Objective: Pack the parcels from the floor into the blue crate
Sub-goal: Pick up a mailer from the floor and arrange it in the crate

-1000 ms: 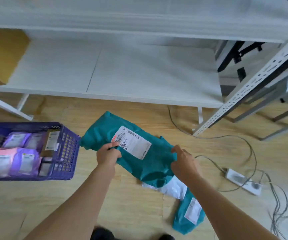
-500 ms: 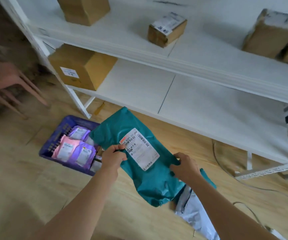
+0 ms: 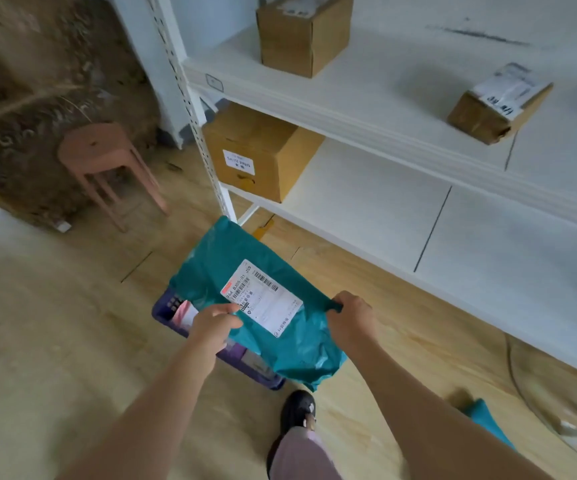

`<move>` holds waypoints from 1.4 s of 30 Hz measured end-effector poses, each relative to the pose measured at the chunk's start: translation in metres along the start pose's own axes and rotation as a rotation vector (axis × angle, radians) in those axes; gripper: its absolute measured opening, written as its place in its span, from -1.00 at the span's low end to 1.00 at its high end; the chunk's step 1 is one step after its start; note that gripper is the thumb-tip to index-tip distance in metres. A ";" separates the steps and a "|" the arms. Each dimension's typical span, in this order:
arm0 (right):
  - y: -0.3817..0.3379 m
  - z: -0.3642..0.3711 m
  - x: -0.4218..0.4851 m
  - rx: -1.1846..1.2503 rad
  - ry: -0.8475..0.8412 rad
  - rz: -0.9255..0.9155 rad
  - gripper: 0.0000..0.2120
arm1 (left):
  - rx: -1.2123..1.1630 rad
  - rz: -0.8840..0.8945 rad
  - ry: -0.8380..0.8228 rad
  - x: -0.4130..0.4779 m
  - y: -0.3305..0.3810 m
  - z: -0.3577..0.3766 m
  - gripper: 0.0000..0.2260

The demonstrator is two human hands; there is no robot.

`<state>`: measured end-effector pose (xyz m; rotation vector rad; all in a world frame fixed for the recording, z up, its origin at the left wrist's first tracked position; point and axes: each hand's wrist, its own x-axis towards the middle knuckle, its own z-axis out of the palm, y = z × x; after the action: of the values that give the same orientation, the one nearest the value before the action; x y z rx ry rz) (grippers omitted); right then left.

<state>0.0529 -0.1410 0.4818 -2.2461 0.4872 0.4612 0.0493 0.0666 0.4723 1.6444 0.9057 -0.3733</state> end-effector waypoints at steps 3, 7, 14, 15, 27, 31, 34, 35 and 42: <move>-0.027 0.024 0.041 -0.012 0.001 0.005 -0.76 | 0.030 -0.066 -0.012 0.051 0.017 -0.016 -0.79; -0.059 0.053 0.104 -0.047 -0.005 0.021 -0.70 | 0.071 -0.095 0.027 0.123 0.041 -0.025 -0.78; -0.080 0.135 0.172 -0.140 -0.080 0.077 -0.66 | 0.294 -0.136 -0.051 0.235 0.031 -0.037 -0.81; -0.081 0.150 0.179 -0.142 -0.093 0.082 -0.63 | 0.320 -0.154 -0.056 0.249 0.025 -0.040 -0.75; -0.058 0.317 0.227 -0.185 -0.109 0.299 -0.64 | 0.536 -0.378 -0.295 0.400 -0.069 -0.071 -0.78; -0.038 0.369 0.245 -0.231 -0.120 0.329 -0.52 | 0.584 -0.485 -0.338 0.439 -0.098 -0.073 -0.98; -0.022 0.402 0.260 -0.244 -0.152 0.344 -0.54 | 0.598 -0.512 -0.391 0.461 -0.115 -0.072 -0.78; -0.018 0.413 0.266 -0.243 -0.165 0.350 -0.56 | 0.608 -0.538 -0.427 0.469 -0.119 -0.071 -0.77; 0.003 0.449 0.282 -0.388 -0.108 0.264 -0.32 | 1.365 0.374 -0.308 0.505 -0.125 -0.070 -0.81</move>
<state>0.2173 0.1405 0.0631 -2.5168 0.6894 0.8723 0.2711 0.3177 0.0687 2.7885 -0.0333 -1.0836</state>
